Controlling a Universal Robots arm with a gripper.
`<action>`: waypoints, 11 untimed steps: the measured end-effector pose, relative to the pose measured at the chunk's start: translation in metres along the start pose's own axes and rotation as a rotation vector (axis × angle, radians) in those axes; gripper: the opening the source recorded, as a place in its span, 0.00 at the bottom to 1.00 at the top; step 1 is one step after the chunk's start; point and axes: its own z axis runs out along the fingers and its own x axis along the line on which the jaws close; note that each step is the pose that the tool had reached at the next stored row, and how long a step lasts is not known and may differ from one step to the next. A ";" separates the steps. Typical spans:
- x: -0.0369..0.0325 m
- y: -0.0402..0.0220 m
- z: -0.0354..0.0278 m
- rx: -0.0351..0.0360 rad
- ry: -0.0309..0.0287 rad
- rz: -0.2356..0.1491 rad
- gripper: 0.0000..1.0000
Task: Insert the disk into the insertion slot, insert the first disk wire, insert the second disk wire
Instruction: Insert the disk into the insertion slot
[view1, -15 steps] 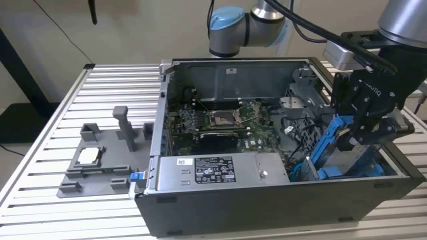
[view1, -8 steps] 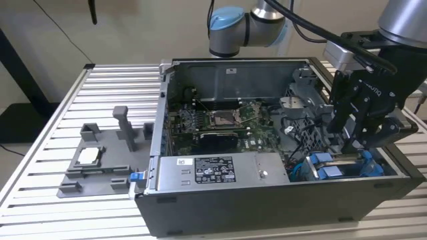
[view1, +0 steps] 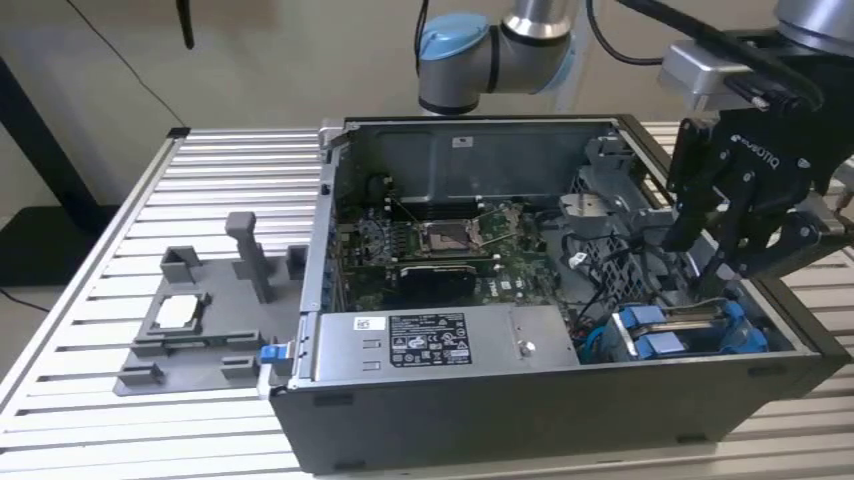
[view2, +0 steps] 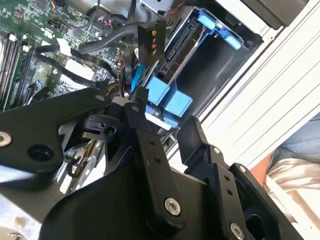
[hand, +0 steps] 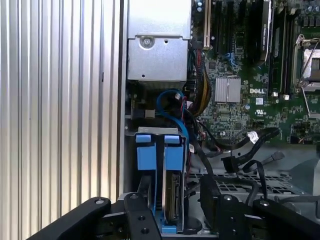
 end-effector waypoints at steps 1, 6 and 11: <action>0.0001 0.0001 -0.0045 0.0002 0.0000 0.000 0.53; -0.0003 0.0004 -0.0112 0.0466 0.0007 0.001 0.53; -0.0065 0.0003 -0.0113 0.1352 0.0022 0.000 0.53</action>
